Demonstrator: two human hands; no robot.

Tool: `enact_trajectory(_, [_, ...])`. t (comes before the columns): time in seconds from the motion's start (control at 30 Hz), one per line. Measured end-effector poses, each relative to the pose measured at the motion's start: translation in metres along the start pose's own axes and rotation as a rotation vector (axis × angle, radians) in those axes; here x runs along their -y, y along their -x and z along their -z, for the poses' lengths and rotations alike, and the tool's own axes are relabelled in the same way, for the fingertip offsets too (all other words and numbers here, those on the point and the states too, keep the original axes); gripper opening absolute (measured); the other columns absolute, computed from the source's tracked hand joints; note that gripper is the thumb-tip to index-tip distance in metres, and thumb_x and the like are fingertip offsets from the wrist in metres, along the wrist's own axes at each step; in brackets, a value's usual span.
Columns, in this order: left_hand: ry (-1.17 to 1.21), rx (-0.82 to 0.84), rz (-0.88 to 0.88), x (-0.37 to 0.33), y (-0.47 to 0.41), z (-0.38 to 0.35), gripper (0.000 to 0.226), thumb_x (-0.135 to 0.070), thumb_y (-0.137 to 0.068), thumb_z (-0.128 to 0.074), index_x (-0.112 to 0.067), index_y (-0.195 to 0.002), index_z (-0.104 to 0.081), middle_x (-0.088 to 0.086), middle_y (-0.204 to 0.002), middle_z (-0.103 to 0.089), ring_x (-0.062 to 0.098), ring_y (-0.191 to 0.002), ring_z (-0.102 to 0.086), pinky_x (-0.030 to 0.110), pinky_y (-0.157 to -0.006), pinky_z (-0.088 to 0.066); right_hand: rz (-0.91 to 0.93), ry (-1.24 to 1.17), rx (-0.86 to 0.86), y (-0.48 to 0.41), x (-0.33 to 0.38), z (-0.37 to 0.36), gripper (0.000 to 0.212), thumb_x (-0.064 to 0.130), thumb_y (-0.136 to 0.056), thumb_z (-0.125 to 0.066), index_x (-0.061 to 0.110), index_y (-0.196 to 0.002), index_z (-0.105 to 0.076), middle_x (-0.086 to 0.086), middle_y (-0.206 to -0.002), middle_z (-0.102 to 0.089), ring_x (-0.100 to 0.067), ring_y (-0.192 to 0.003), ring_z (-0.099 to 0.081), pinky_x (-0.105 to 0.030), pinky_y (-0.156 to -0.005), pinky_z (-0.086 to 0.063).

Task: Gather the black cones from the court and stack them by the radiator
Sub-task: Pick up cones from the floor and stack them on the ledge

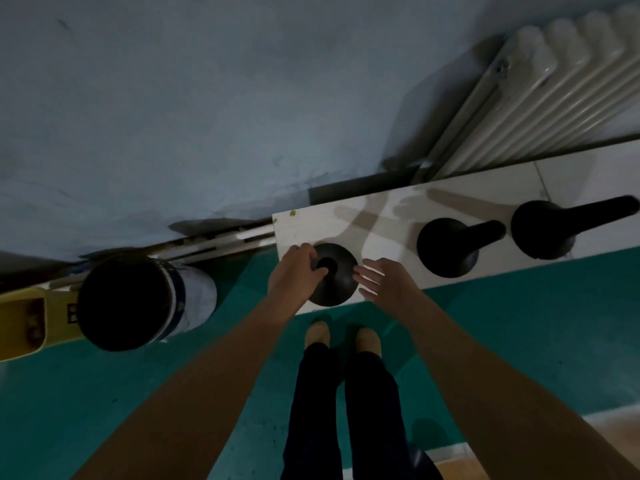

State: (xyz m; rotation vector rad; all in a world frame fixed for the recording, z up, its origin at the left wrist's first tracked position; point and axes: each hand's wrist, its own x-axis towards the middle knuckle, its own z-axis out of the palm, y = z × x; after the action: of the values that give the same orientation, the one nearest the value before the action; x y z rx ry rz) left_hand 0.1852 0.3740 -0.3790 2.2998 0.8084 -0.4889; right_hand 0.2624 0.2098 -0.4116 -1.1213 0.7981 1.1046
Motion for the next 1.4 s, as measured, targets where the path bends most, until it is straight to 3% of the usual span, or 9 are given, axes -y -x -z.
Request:
enact_trajectory(0.2, [0.128, 0.004, 0.108, -0.001, 0.022, 0.067, 0.019, -0.031, -0.088, -0.061, -0.016, -0.099, -0.062, 0.0, -0.098, -0.064, 0.017, -0.092, -0.06, 0.027, -0.081, -0.045, 0.104, 0.183, 0.136, 0.064, 0.035, -0.054, 0.025, 0.011, -0.096, -0.044, 0.006, -0.118, -0.055, -0.018, -0.117, -0.065, -0.032, -0.105, -0.063, -0.039, -0.087, -0.051])
enact_trajectory(0.33, [0.611, -0.058, 0.247, -0.002, 0.048, 0.125, 0.008, -0.006, -0.09, -0.056, -0.006, -0.084, -0.061, 0.017, -0.092, -0.067, 0.026, -0.08, -0.064, 0.035, -0.077, -0.058, 0.242, 0.326, 0.366, 0.114, 0.056, -0.107, 0.026, 0.009, -0.092, -0.05, 0.001, -0.117, -0.055, -0.019, -0.105, -0.066, -0.03, -0.091, -0.068, -0.041, -0.092, -0.05])
enact_trajectory(0.4, [0.824, -0.137, 0.271, -0.002, 0.066, 0.158, 0.014, -0.001, -0.092, -0.053, -0.002, -0.079, -0.059, 0.016, -0.08, -0.063, 0.022, -0.068, -0.063, 0.023, -0.057, -0.057, 0.299, 0.406, 0.454, 0.137, 0.064, -0.137, 0.026, 0.01, -0.094, -0.048, 0.001, -0.117, -0.054, -0.017, -0.105, -0.067, -0.028, -0.086, -0.071, -0.039, -0.086, -0.054])
enact_trajectory(0.5, [0.852, -0.187, 0.267, 0.006, 0.094, 0.197, 0.01, -0.007, -0.094, -0.053, -0.003, -0.089, -0.06, 0.007, -0.074, -0.063, 0.014, -0.061, -0.06, 0.01, -0.04, -0.044, 0.33, 0.529, 0.494, 0.164, 0.07, -0.181, 0.023, 0.016, -0.096, -0.048, 0.006, -0.113, -0.061, -0.017, -0.108, -0.069, -0.031, -0.092, -0.07, -0.037, -0.085, -0.053])
enact_trajectory(0.7, [0.868, -0.337, 0.318, 0.045, 0.145, 0.238, 0.015, -0.006, -0.095, -0.051, -0.003, -0.083, -0.059, 0.009, -0.074, -0.061, 0.02, -0.063, -0.058, 0.013, -0.041, -0.045, 0.36, 0.897, 0.559, 0.206, 0.055, -0.254, 0.023, 0.017, -0.094, -0.052, 0.007, -0.109, -0.065, -0.015, -0.104, -0.072, -0.029, -0.092, -0.07, -0.037, -0.087, -0.052])
enact_trajectory(0.83, [0.868, -0.472, 0.386, 0.069, 0.189, 0.234, 0.016, -0.007, -0.092, -0.054, -0.005, -0.08, -0.064, 0.009, -0.076, -0.065, 0.027, -0.074, -0.063, 0.029, -0.072, -0.055, 0.385, 1.047, 0.706, 0.226, 0.026, -0.285, 0.021, 0.01, -0.093, -0.049, 0.007, -0.106, -0.065, -0.014, -0.1, -0.073, -0.028, -0.091, -0.07, -0.036, -0.087, -0.053])
enact_trajectory(1.1, [1.332, -0.665, 0.606, 0.079, 0.311, 0.168, 0.017, -0.016, -0.094, -0.053, -0.011, -0.083, -0.065, 0.014, -0.093, -0.068, 0.024, -0.077, -0.064, 0.02, -0.054, -0.051, 0.227, 1.284, 0.878, 0.26, -0.083, -0.289, 0.021, 0.005, -0.093, -0.045, 0.001, -0.107, -0.06, -0.018, -0.092, -0.069, -0.029, -0.077, -0.067, -0.034, -0.071, -0.052])
enact_trajectory(1.3, [1.546, -0.927, 0.666, 0.115, 0.417, 0.103, 0.019, -0.023, -0.096, -0.044, -0.019, -0.098, -0.063, 0.001, -0.095, -0.07, 0.017, -0.088, -0.067, 0.026, -0.072, -0.044, 0.124, 1.557, 1.052, 0.294, -0.203, -0.284, 0.024, 0.009, -0.097, -0.042, 0.003, -0.113, -0.058, -0.017, -0.101, -0.069, -0.03, -0.089, -0.067, -0.041, -0.087, -0.052])
enact_trajectory(1.4, [1.581, -1.039, 0.737, 0.136, 0.473, 0.073, 0.018, -0.024, -0.095, -0.045, -0.019, -0.101, -0.062, 0.0, -0.096, -0.071, 0.014, -0.084, -0.067, 0.027, -0.072, -0.044, 0.081, 1.675, 1.139, 0.313, -0.266, -0.277, 0.021, 0.008, -0.097, -0.042, 0.006, -0.109, -0.059, -0.016, -0.101, -0.069, -0.028, -0.086, -0.068, -0.038, -0.083, -0.053])
